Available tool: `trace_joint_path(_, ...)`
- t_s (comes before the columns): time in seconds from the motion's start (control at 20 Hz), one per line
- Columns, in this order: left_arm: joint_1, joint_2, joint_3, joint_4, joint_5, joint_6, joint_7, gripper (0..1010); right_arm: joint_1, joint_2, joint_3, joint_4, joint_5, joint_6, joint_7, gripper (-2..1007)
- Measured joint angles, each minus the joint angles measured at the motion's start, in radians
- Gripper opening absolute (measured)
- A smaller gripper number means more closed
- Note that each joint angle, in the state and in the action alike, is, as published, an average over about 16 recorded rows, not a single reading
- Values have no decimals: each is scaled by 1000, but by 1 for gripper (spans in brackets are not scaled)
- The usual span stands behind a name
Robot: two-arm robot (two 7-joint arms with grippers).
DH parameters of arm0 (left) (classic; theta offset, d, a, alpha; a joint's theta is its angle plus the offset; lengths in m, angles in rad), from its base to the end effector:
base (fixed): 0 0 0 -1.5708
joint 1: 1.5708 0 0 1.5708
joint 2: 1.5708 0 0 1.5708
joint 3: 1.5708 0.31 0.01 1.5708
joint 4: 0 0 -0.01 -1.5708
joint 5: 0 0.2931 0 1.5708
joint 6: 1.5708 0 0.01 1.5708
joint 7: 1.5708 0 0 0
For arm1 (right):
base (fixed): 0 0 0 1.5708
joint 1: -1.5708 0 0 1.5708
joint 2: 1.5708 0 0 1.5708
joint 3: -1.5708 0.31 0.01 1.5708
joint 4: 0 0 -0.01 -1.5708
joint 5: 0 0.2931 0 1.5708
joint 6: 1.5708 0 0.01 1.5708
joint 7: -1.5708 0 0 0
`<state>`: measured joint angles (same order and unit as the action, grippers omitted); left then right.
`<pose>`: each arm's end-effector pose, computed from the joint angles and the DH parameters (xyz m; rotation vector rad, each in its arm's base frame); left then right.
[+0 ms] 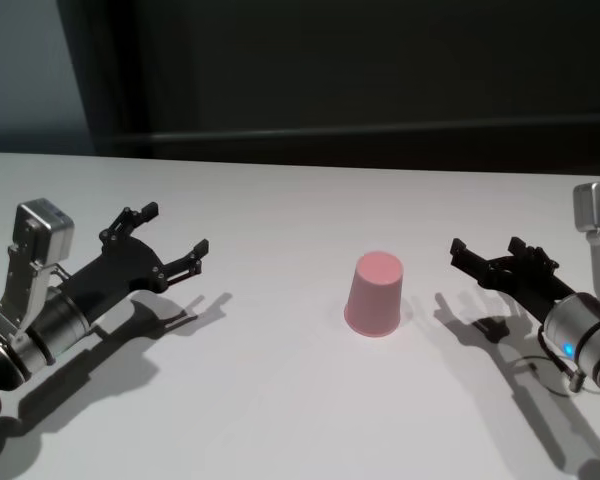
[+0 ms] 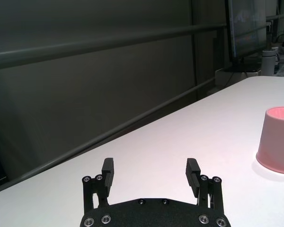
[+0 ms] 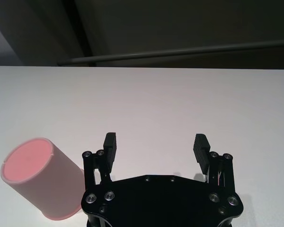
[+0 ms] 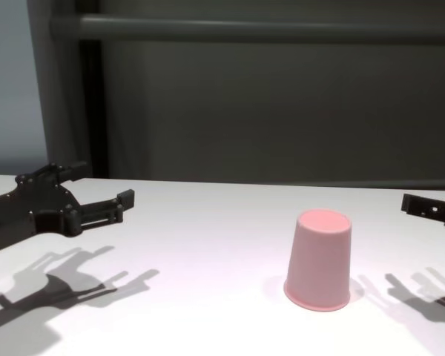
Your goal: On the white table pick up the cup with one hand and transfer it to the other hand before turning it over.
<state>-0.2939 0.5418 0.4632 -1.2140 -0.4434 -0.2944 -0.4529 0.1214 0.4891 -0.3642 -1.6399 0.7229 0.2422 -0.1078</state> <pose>0.3739 0.1075 -0.3346 0.1222 -0.1470 0.8790 0.3283 -0.0417 -0.2810 -0.0874 0.3347 -1.2851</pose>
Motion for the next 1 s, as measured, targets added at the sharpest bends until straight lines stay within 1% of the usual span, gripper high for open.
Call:
trace_joint_path(0.3, 0, 0, 0, 0, 0, 0, 0, 1001, -2, -3, 1, 4, -2, 1, 2, 1000)
trace_joint_path(1.0, 0, 0, 0, 0, 0, 0, 0, 1001, 1, -2, 0, -1, -1, 3, 0, 1000)
